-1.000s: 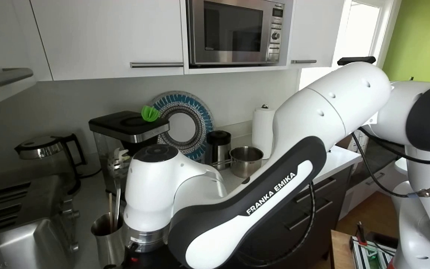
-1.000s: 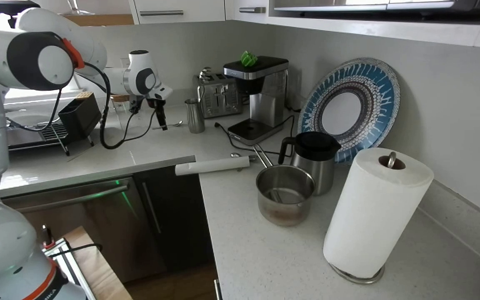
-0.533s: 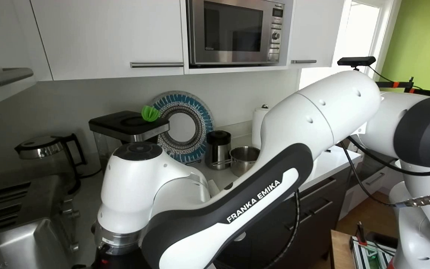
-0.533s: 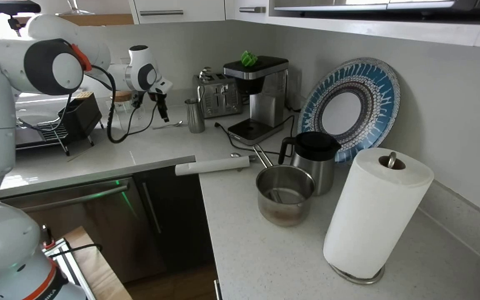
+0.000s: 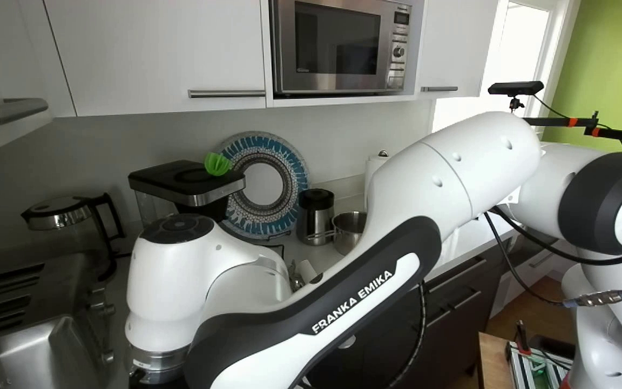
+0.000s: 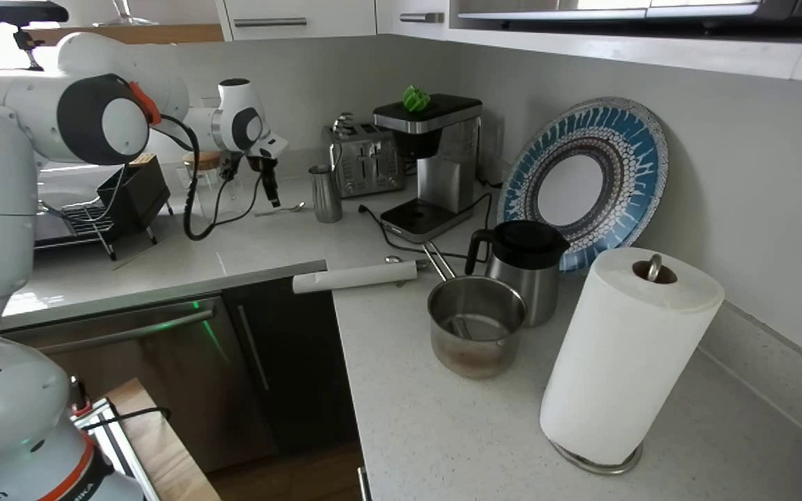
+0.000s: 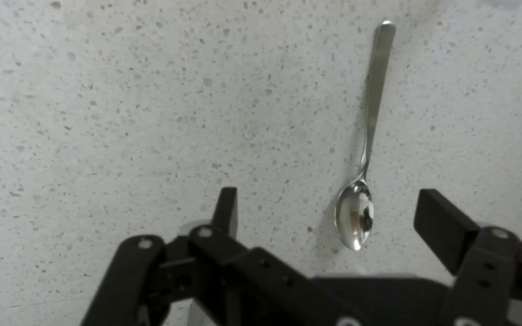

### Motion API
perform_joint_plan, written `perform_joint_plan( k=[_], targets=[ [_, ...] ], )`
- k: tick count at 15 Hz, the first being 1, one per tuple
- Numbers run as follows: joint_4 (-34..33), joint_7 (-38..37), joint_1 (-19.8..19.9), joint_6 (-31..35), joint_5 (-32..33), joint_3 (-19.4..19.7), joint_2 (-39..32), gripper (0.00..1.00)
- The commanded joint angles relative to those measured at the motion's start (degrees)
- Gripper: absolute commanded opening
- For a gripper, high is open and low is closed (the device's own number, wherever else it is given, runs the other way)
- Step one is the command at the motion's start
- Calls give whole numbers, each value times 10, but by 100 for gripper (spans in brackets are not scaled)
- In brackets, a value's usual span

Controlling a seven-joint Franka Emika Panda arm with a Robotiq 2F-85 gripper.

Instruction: Pick up the spoon at the far left near the clear jar and place it in the the metallic bowl on the right

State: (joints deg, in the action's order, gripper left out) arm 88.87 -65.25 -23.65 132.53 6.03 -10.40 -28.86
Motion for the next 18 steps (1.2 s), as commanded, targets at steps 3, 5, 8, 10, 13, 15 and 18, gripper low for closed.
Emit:
perform_joint_plan(
  k=[3,5,8,10,13,15,18],
  targets=[
    [-120,3,-29,-56,-11,15,-87,89],
    [-152,13,-29,-58,-19,12,-113,81],
    [-197,15,-30,-70,-28,16,-148,72],
    [-226,14,-32,-81,-31,19,-172,65],
    [-267,15,-33,-92,-39,22,-205,66],
    [-290,14,-36,-106,-42,24,-221,65],
    [-318,11,-45,-157,-39,30,-233,57]
  ],
)
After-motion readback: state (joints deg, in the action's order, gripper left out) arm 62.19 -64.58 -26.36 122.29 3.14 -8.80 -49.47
